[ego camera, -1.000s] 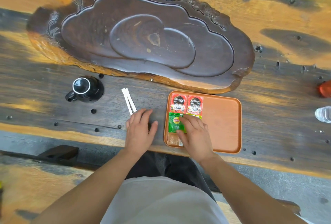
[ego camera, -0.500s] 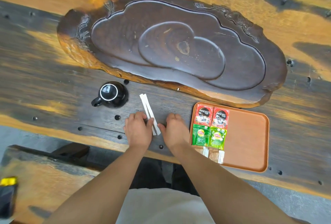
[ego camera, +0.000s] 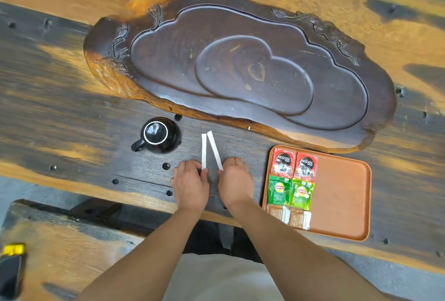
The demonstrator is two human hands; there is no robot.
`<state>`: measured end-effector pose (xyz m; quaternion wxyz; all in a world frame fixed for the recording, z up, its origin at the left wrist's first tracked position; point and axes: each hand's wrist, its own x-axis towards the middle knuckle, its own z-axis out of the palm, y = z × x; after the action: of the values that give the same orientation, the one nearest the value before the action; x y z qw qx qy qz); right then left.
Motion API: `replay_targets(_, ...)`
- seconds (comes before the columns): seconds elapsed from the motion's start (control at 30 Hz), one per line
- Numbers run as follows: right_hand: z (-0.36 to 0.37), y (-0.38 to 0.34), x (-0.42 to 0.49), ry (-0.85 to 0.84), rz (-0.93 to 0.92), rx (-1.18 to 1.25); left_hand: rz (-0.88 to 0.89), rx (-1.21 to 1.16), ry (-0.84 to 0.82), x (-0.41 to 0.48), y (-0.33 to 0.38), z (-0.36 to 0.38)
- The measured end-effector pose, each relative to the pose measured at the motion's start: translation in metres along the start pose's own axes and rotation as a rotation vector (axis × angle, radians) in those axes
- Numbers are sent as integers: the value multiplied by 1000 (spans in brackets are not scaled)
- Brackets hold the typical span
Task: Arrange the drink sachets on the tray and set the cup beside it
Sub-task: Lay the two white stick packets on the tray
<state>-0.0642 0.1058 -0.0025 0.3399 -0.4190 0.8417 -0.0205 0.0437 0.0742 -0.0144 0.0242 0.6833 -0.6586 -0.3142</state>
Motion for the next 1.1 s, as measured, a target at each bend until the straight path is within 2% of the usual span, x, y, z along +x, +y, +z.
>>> replay_targets(0.23, 2, -8, 3, 6, 159, 145, -145, -60, 10, 8, 13, -3)
replay_targets(0.4, -15, 12, 1, 9, 201, 577, -342, -403, -34, 13, 21, -10)
replay_targets(0.57, -46, 63, -12, 121, 141, 767, -341, -684, -160, -8, 45, -11)
replay_targets(0.7, -69, 125, -32, 234, 155, 752, -263, -622, -308, -37, 85, 11)
replay_targets(0.9, -94, 231, -66, 334, 317, 715, -105, -505, -517, -86, 156, 72)
replay_targets(1.1, -103, 307, -75, 236, 414, 553, 25, -301, -550, -120, 208, 134)
